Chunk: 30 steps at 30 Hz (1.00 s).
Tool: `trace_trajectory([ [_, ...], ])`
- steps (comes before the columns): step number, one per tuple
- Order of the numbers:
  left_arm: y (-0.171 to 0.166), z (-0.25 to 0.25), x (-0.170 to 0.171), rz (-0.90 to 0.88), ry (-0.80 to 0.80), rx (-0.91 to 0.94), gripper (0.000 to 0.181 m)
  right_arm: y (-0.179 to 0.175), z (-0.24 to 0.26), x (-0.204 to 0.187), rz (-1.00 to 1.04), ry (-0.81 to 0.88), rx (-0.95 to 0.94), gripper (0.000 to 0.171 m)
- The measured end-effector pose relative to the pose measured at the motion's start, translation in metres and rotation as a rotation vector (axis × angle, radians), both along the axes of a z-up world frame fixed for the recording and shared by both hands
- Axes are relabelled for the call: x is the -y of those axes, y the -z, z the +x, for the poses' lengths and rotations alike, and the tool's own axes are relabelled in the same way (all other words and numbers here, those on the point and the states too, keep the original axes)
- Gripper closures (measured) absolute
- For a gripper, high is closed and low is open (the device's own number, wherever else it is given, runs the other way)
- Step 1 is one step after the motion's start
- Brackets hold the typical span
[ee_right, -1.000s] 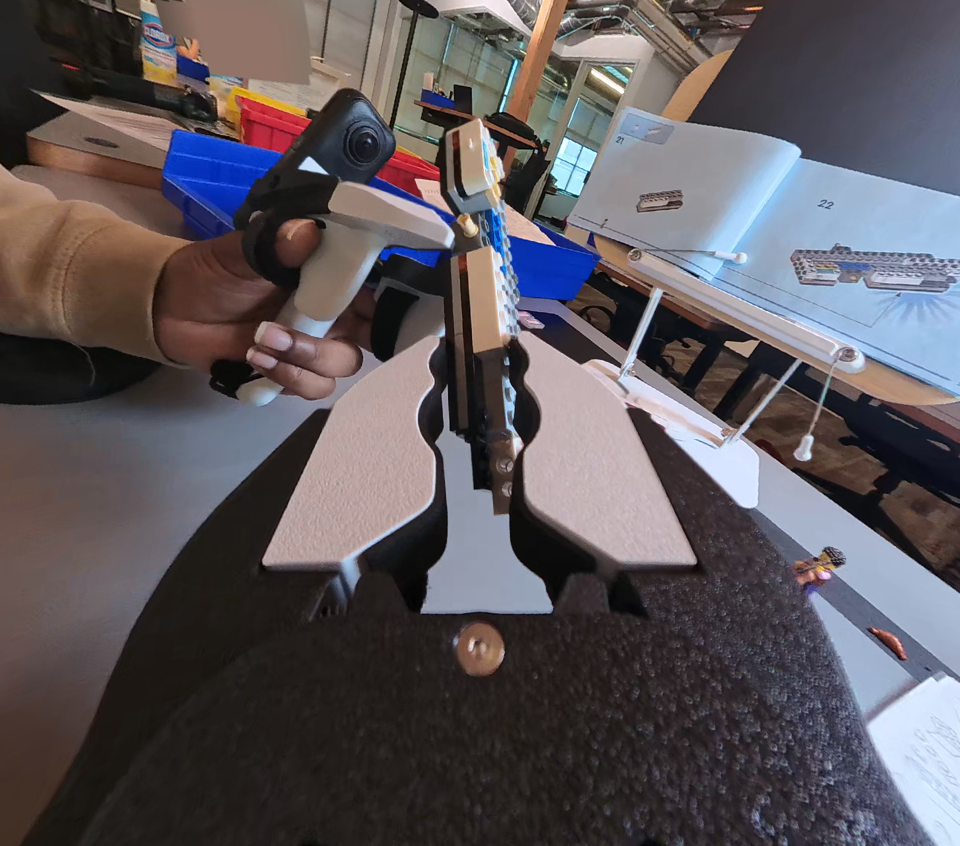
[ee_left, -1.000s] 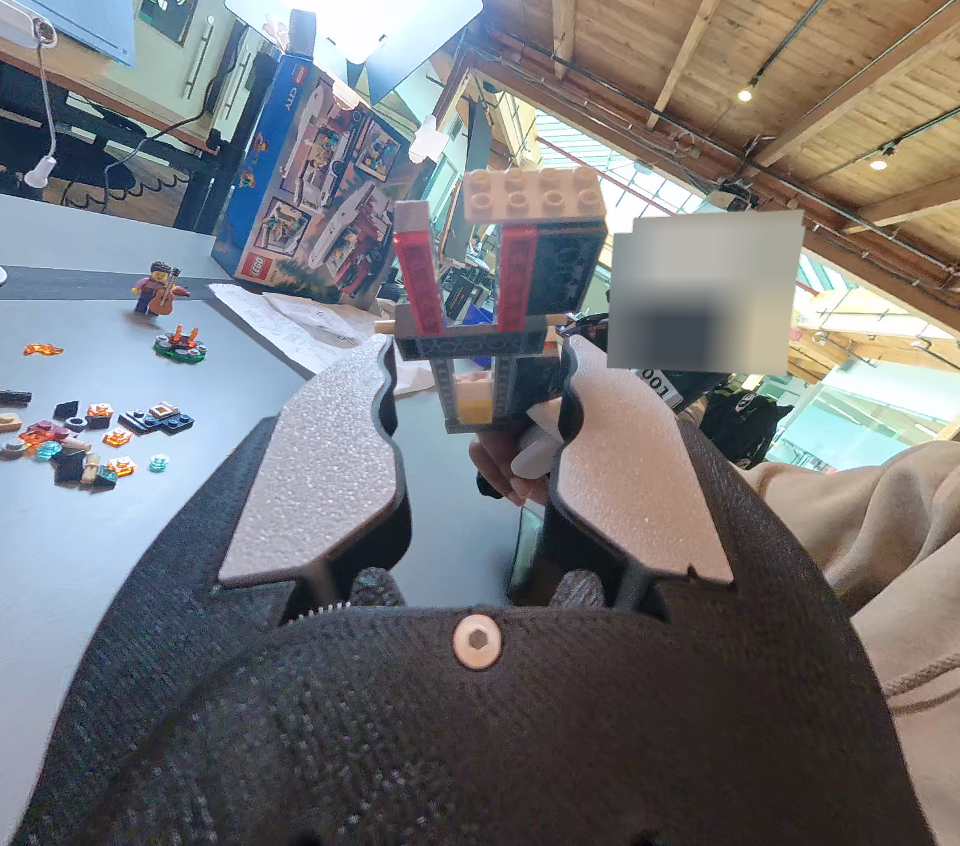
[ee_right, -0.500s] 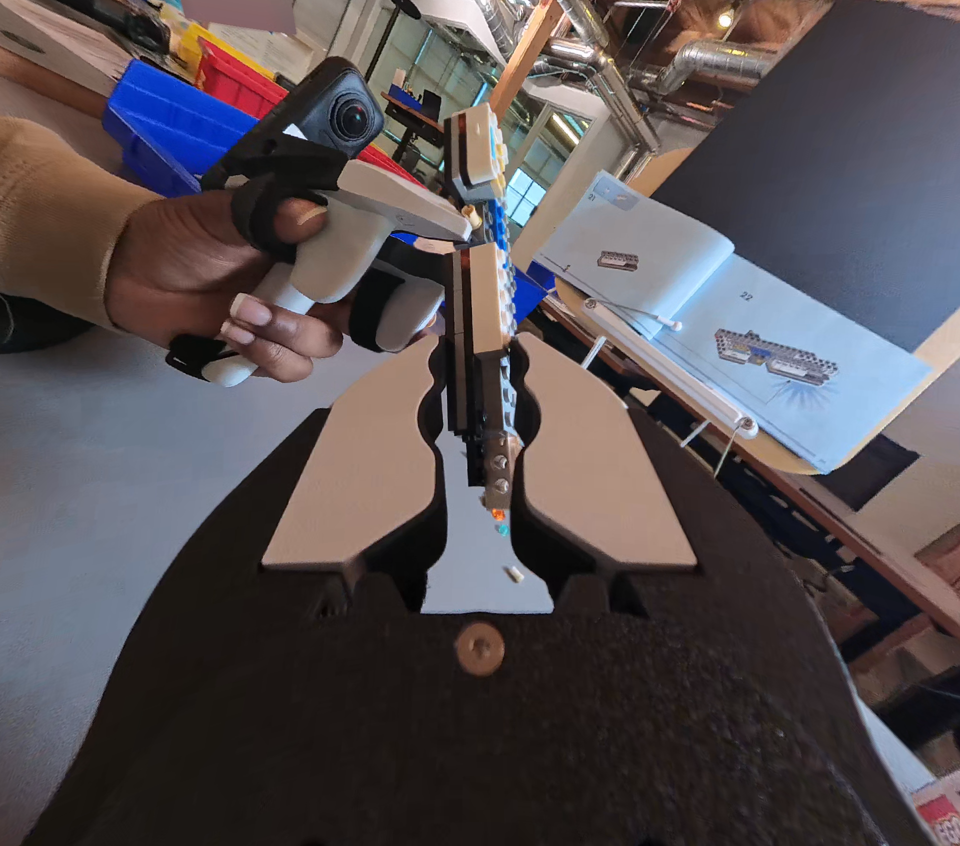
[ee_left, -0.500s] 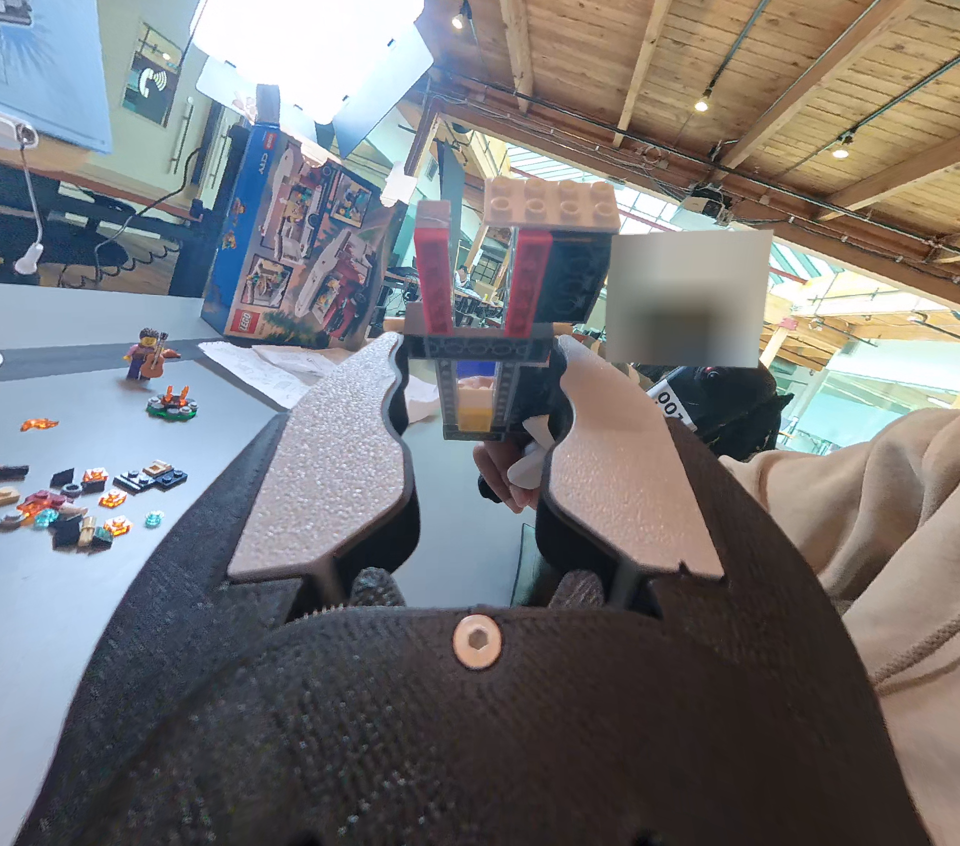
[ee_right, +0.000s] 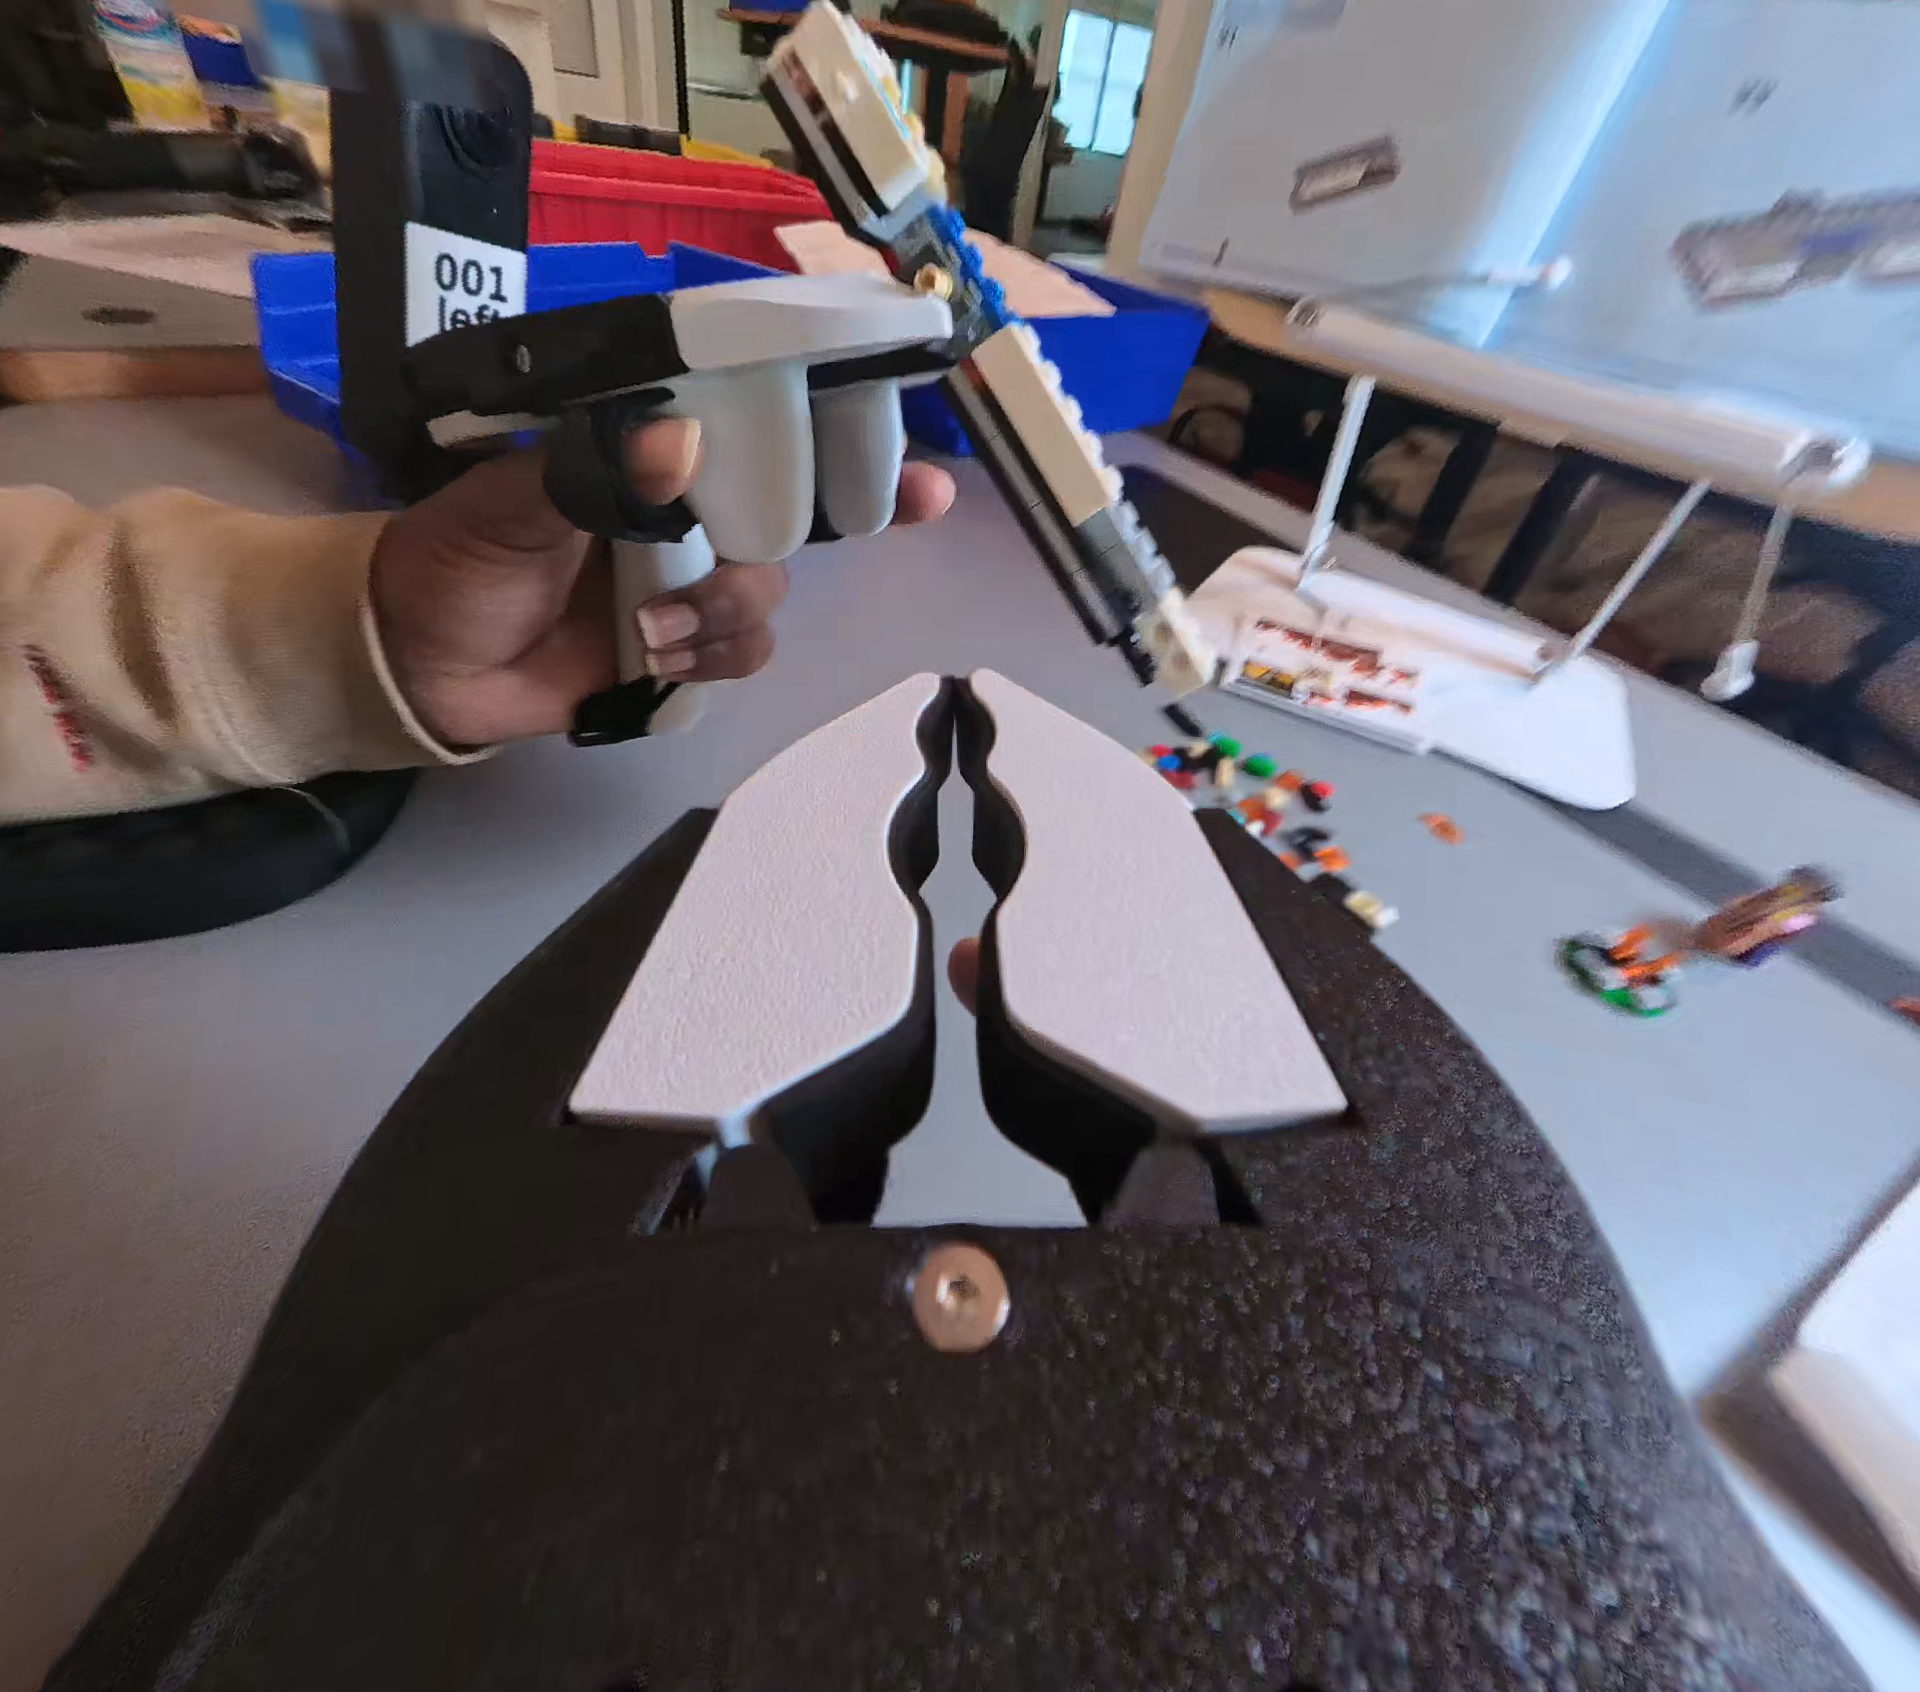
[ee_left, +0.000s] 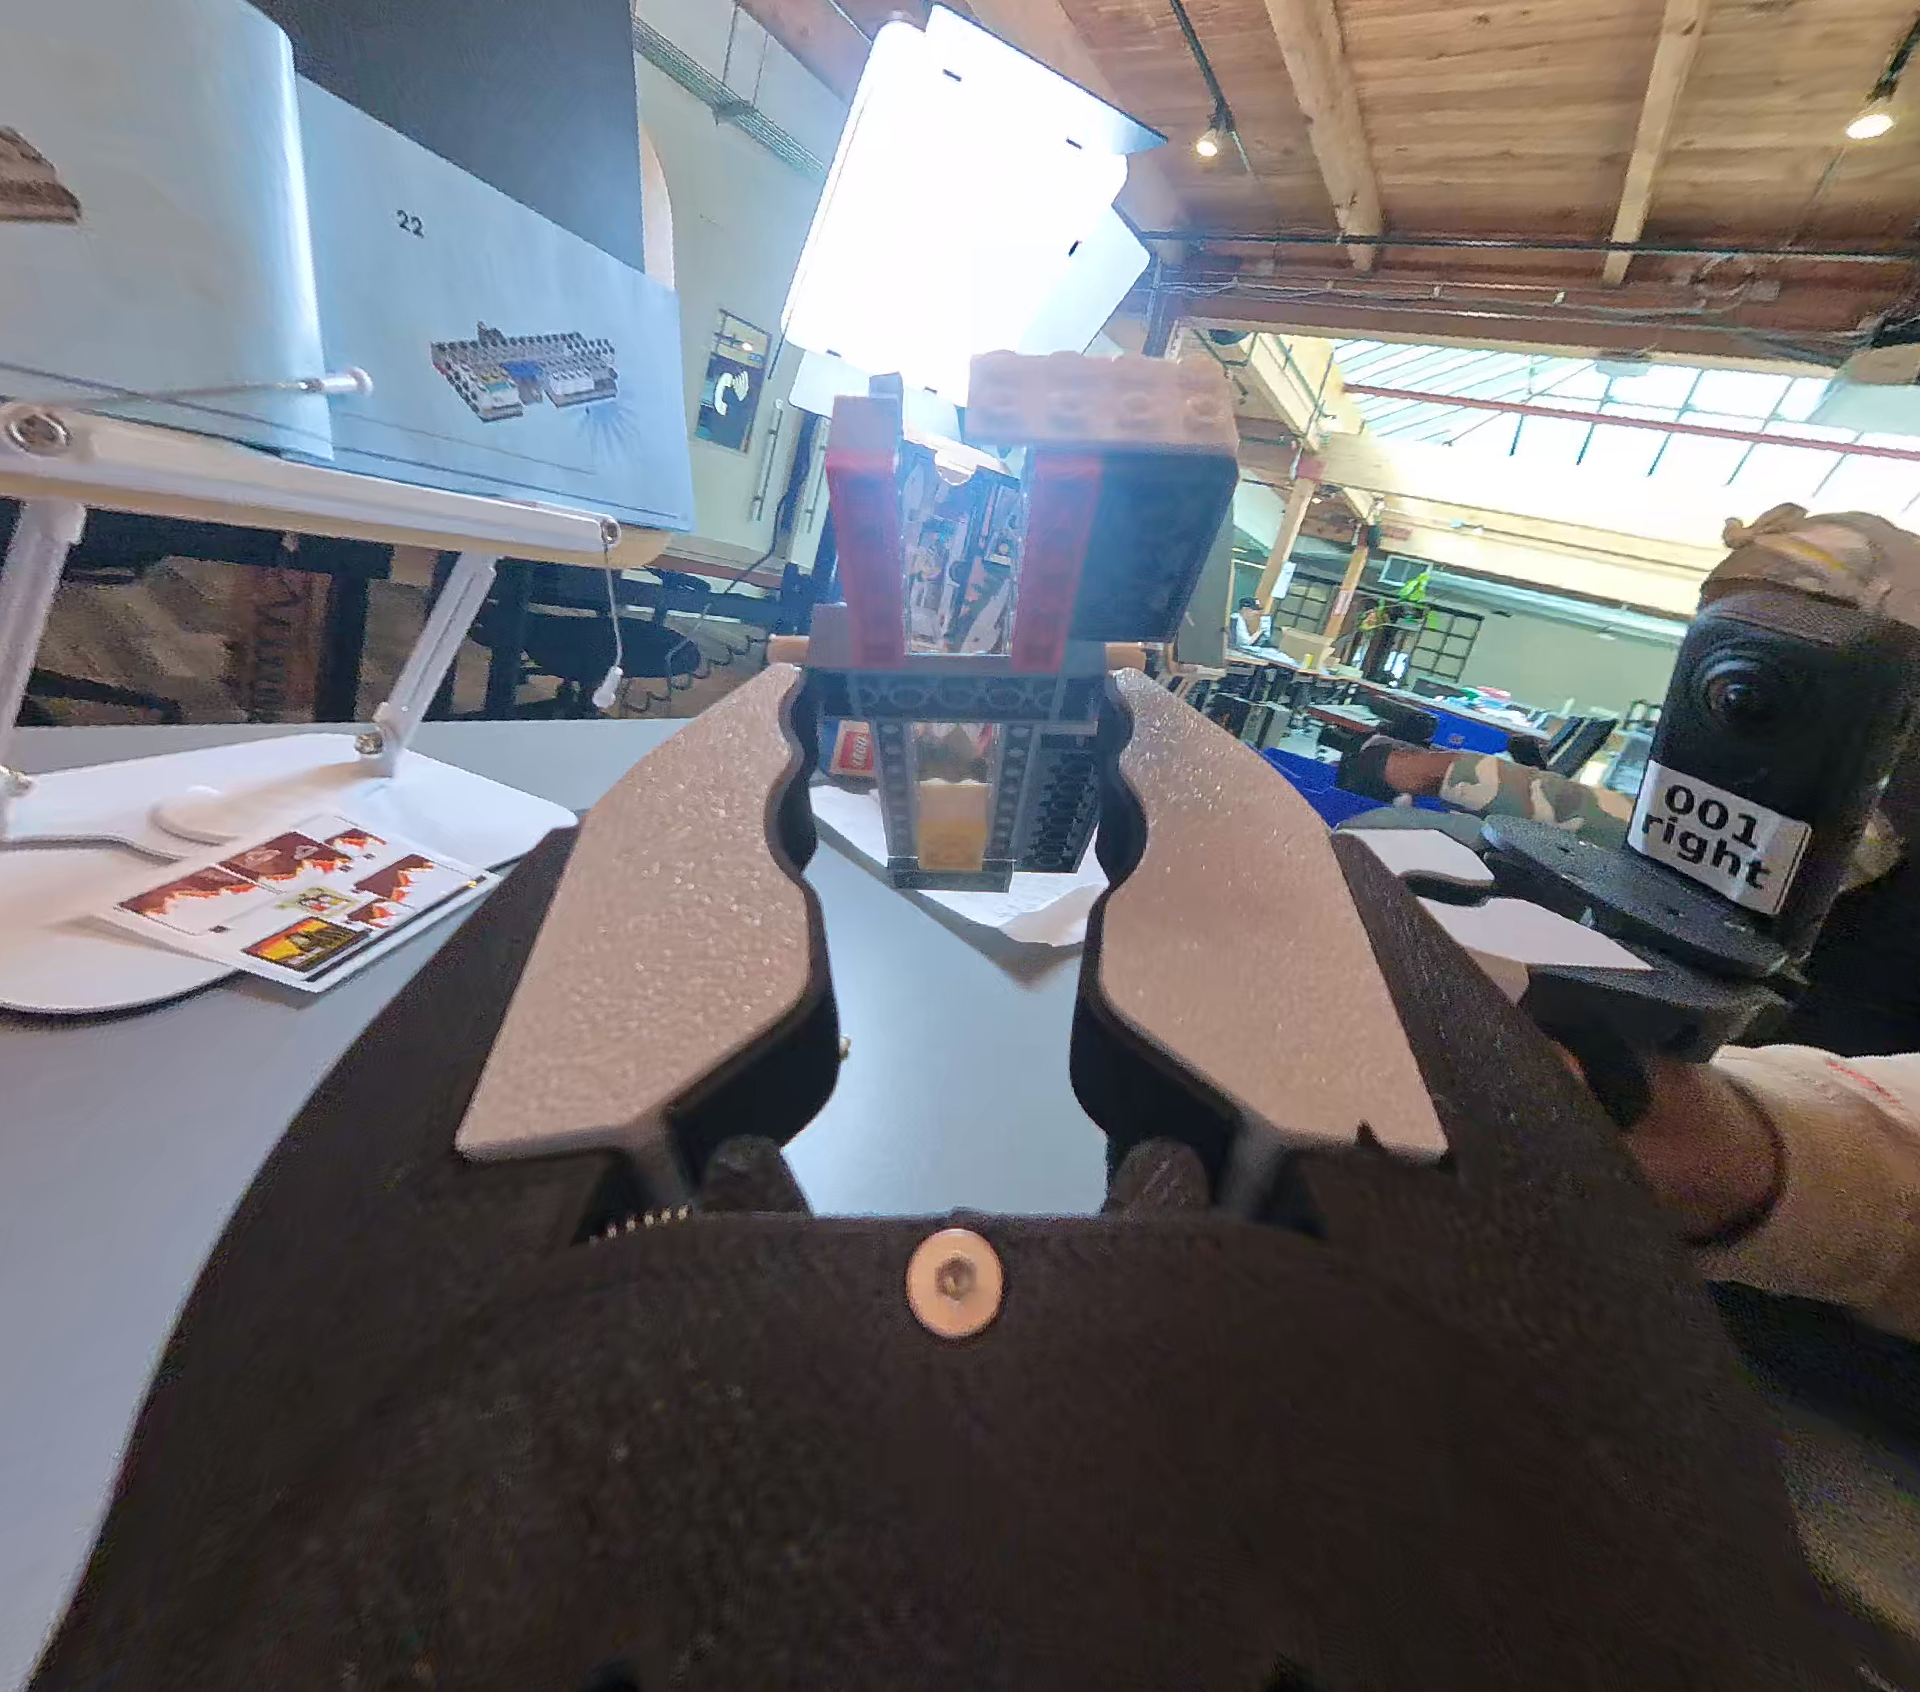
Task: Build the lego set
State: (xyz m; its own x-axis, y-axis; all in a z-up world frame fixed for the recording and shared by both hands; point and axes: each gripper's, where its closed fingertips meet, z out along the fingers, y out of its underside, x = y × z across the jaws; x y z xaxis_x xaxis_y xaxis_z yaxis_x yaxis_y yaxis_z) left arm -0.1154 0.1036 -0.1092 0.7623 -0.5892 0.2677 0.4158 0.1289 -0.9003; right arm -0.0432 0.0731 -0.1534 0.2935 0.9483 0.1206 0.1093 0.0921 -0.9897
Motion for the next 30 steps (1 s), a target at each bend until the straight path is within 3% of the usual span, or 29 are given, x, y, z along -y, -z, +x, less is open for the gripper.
trace_trajectory([
  [6, -0.006, 0.018, 0.010, 0.093, -0.037, -0.181, 0.129, -0.001, -0.016, 0.020, -0.416, -0.084, -0.078, 0.171],
  [11, -0.011, 0.039, 0.022, 0.201, -0.060, -0.350, 0.129, -0.008, -0.021, 0.039, -0.615, -0.161, -0.117, 0.171],
  [23, -0.017, 0.059, 0.034, 0.366, -0.257, -0.669, 0.129, -0.006, -0.020, 0.047, -0.571, -0.082, -0.105, 0.171],
  [27, -0.020, 0.053, 0.030, 0.315, -0.303, -0.636, 0.129, 0.002, -0.020, 0.037, -0.544, -0.026, -0.093, 0.171],
  [30, -0.022, 0.041, 0.023, 0.214, -0.319, -0.512, 0.129, 0.004, -0.019, 0.028, -0.524, 0.022, -0.106, 0.171],
])
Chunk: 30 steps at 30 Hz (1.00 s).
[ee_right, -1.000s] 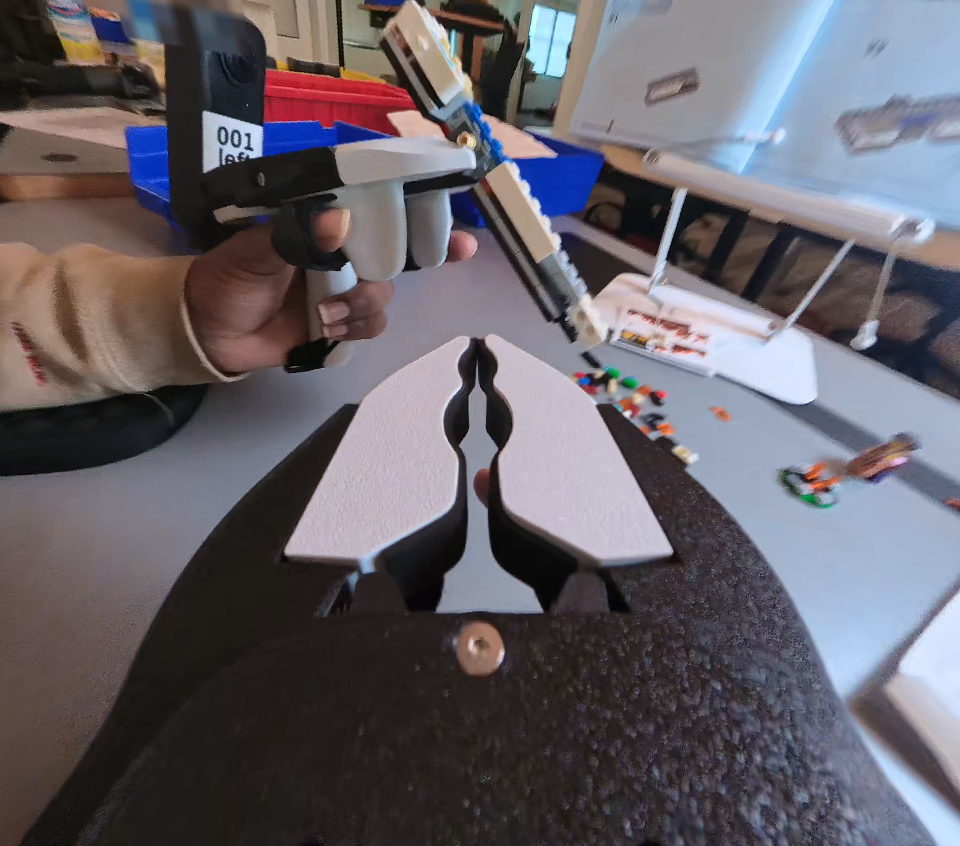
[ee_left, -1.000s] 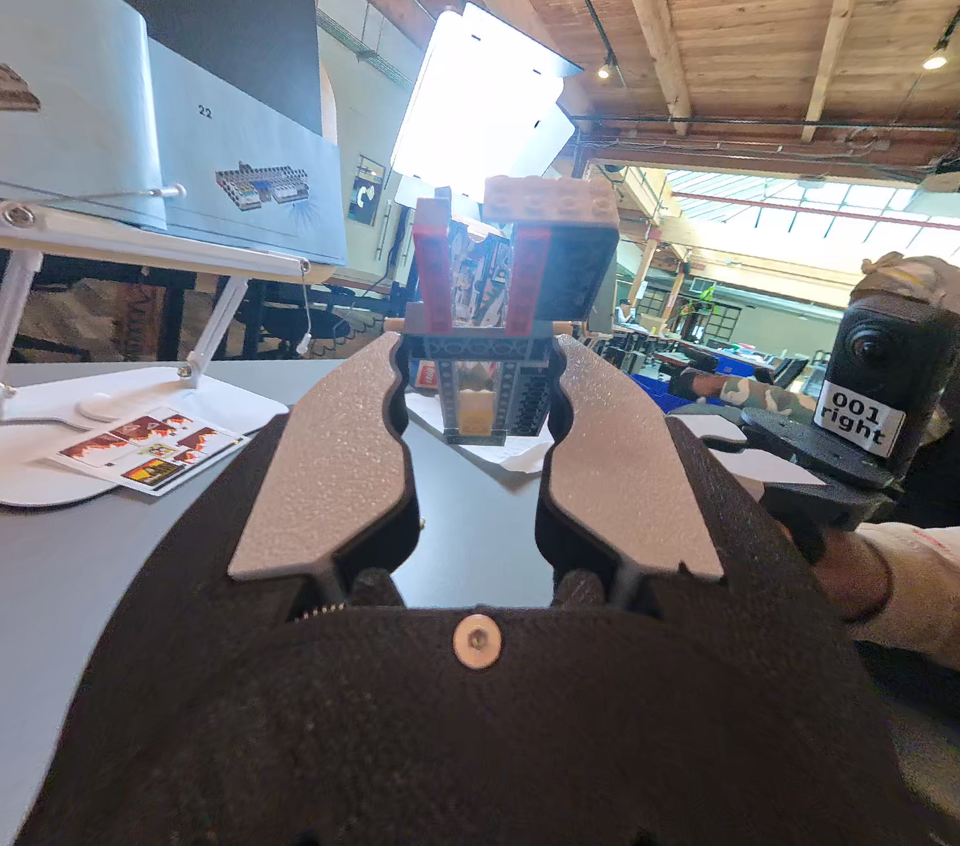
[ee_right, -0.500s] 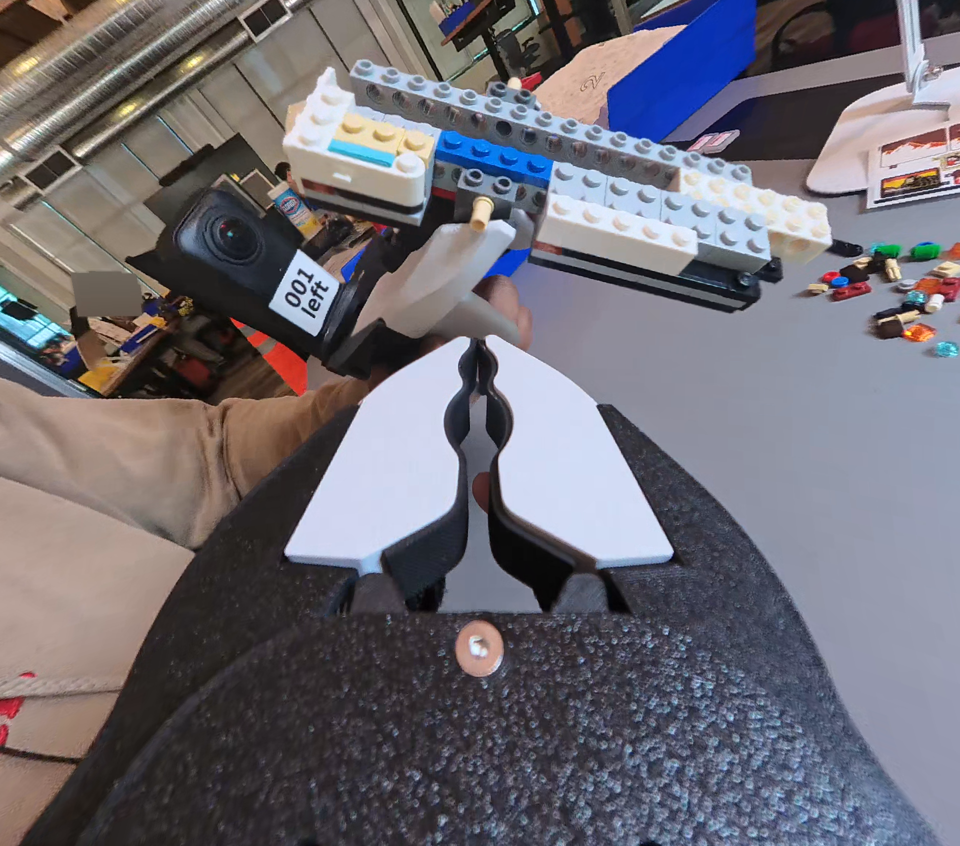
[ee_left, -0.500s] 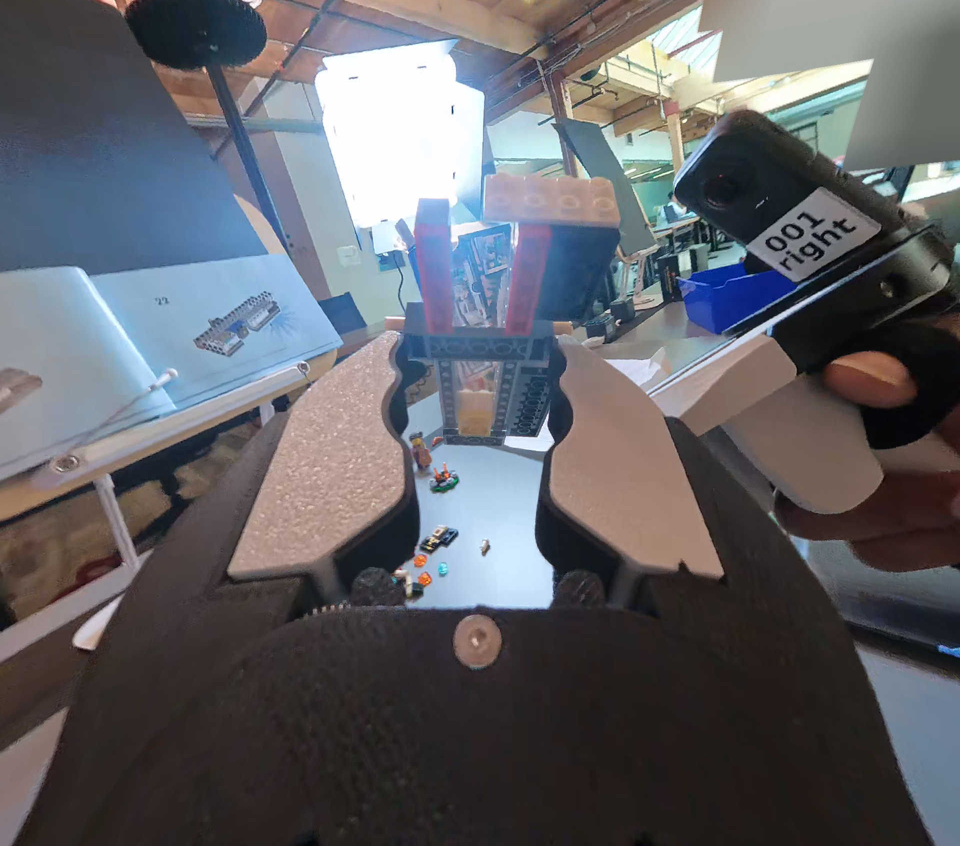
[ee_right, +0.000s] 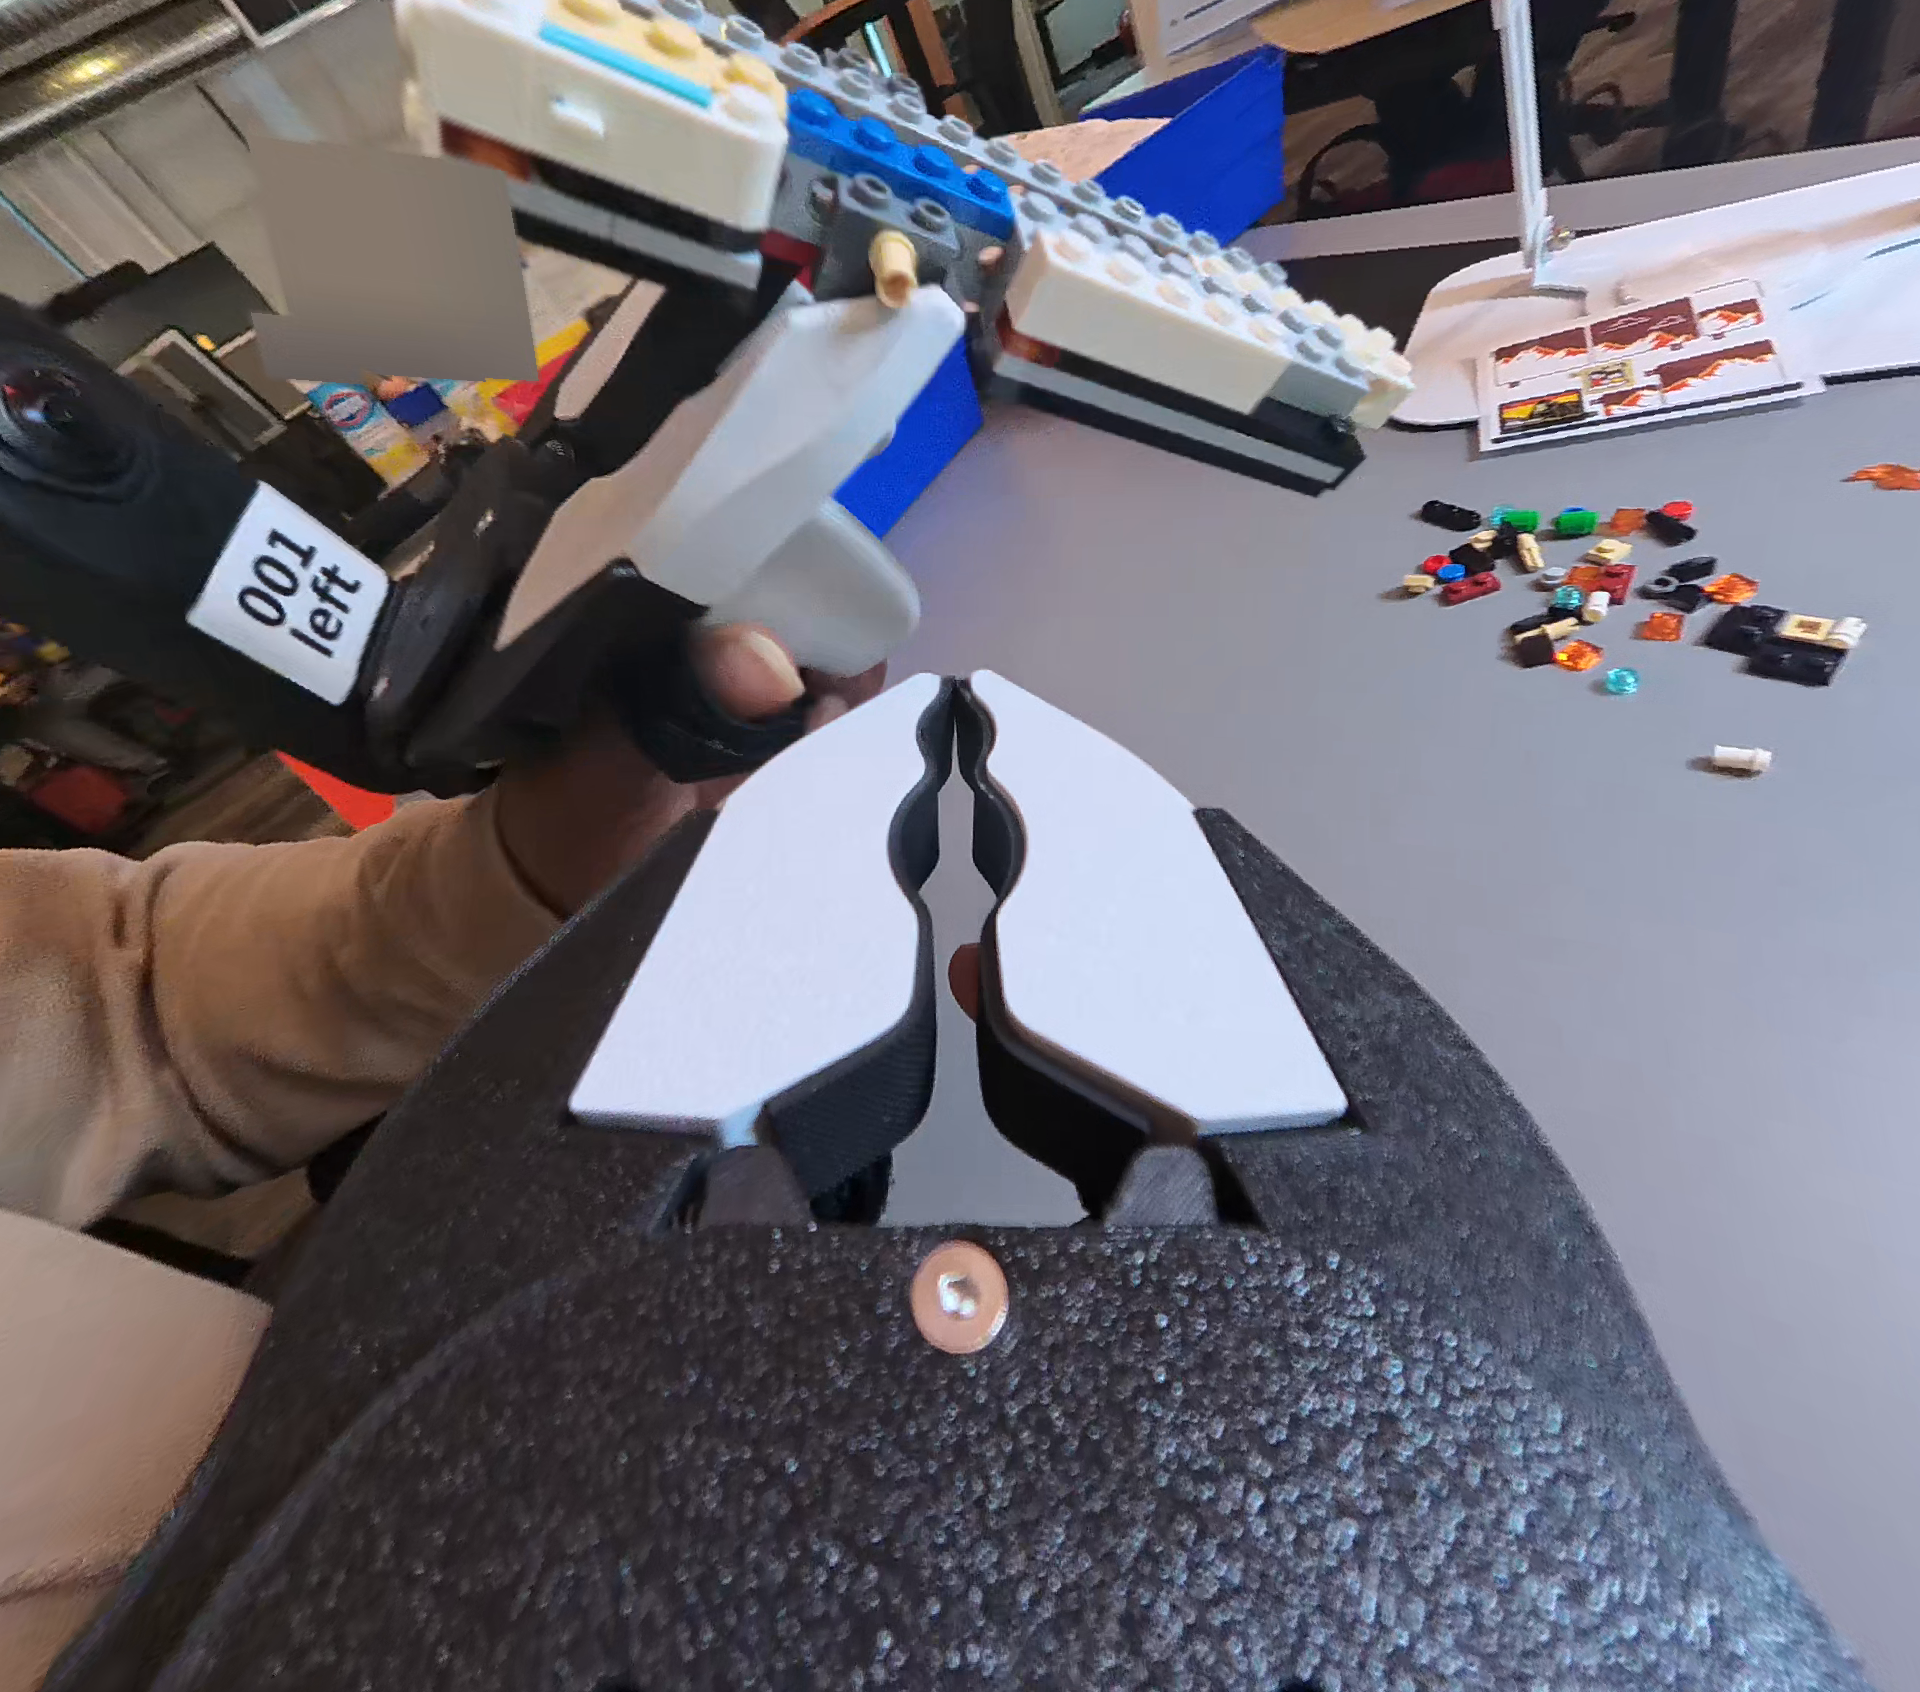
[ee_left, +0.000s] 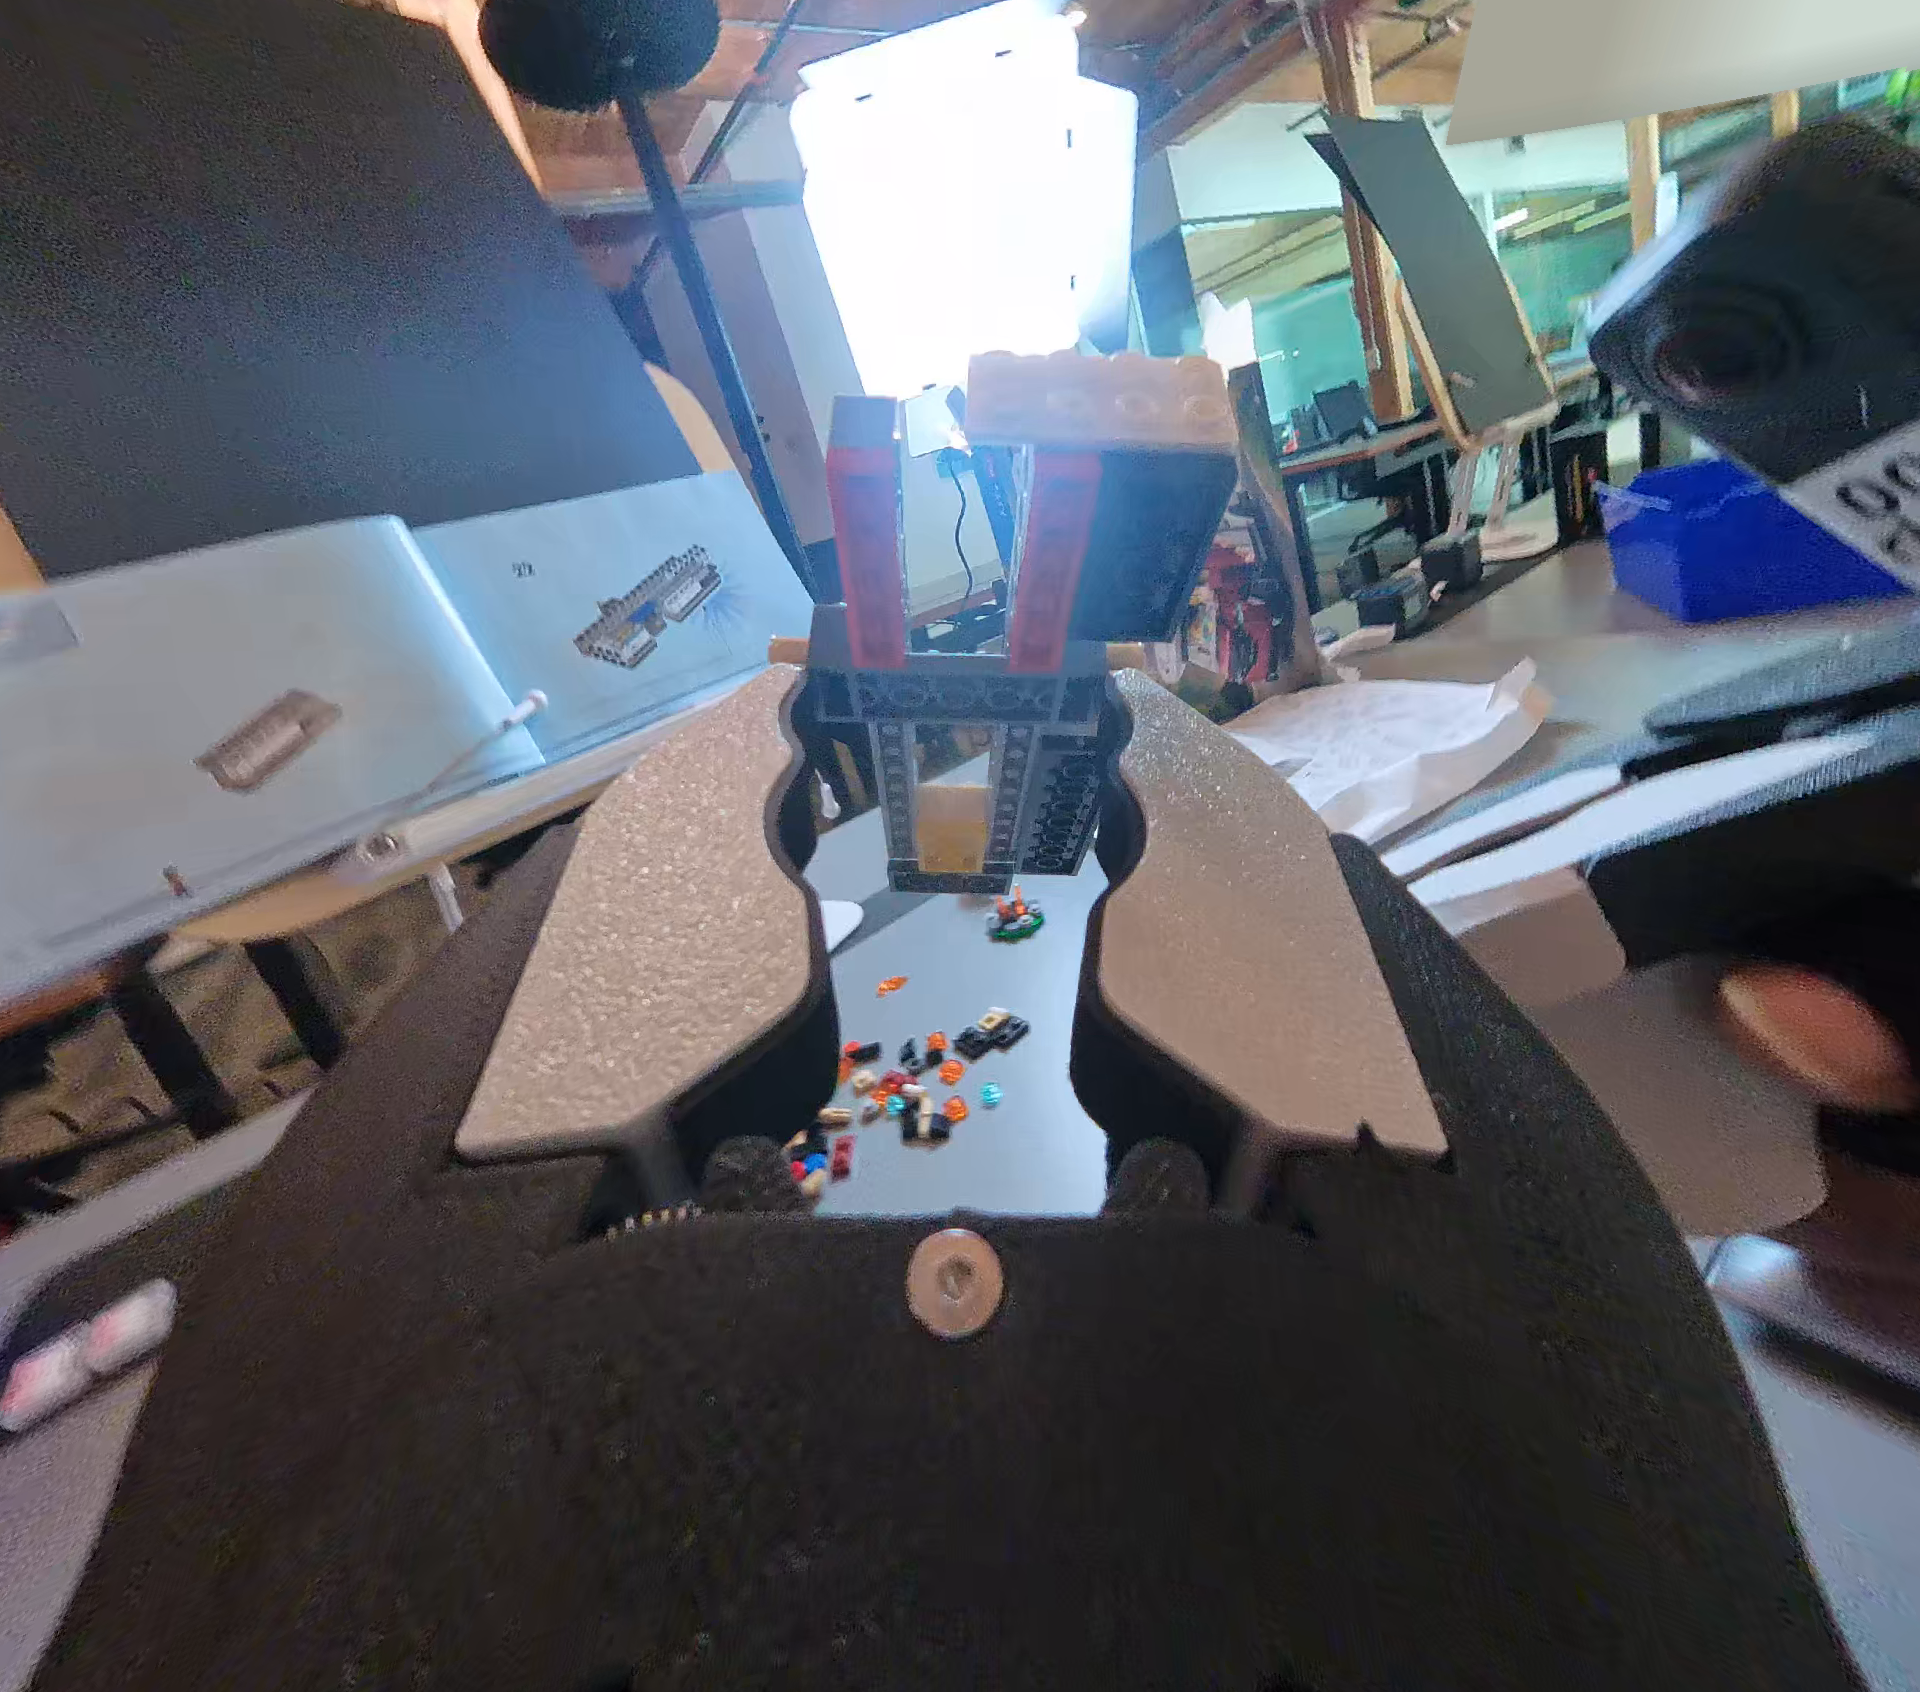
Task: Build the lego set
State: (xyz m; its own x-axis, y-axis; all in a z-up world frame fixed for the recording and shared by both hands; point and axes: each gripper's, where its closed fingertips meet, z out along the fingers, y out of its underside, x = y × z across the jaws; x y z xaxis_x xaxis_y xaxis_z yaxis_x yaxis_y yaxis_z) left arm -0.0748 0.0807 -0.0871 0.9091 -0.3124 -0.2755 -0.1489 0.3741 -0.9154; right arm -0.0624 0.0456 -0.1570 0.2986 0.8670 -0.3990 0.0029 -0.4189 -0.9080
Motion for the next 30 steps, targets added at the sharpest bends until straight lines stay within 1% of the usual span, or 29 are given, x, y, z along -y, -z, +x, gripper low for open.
trace_trajectory([
  [2, -0.001, -0.004, -0.003, -0.061, 0.035, 0.120, 0.129, 0.001, 0.000, -0.007, 0.020, 0.034, 0.005, 0.171],
  [6, -0.001, -0.011, -0.006, -0.149, 0.114, 0.329, 0.129, 0.010, -0.002, -0.014, 0.020, 0.050, 0.028, 0.171],
  [12, 0.000, -0.018, -0.009, -0.245, 0.277, 0.561, 0.129, 0.019, -0.004, -0.019, 0.016, 0.048, 0.049, 0.171],
  [14, 0.000, -0.021, -0.008, -0.252, 0.317, 0.598, 0.129, 0.020, -0.003, -0.021, 0.017, 0.049, 0.052, 0.171],
  [17, 0.001, -0.021, -0.008, -0.268, 0.355, 0.606, 0.129, 0.023, -0.002, -0.025, 0.024, 0.058, 0.062, 0.171],
  [20, 0.003, -0.020, -0.006, -0.292, 0.430, 0.633, 0.129, 0.027, -0.002, -0.029, 0.021, 0.060, 0.078, 0.171],
  [25, 0.004, -0.019, -0.004, -0.331, 0.577, 0.714, 0.129, 0.031, -0.001, -0.032, 0.032, 0.056, 0.093, 0.171],
  [28, 0.004, -0.018, -0.001, -0.356, 0.704, 0.776, 0.129, 0.036, -0.002, -0.032, 0.048, 0.039, 0.119, 0.171],
  [30, 0.002, -0.017, 0.004, -0.349, 0.793, 0.780, 0.130, 0.039, -0.003, -0.031, 0.062, 0.024, 0.131, 0.171],
])
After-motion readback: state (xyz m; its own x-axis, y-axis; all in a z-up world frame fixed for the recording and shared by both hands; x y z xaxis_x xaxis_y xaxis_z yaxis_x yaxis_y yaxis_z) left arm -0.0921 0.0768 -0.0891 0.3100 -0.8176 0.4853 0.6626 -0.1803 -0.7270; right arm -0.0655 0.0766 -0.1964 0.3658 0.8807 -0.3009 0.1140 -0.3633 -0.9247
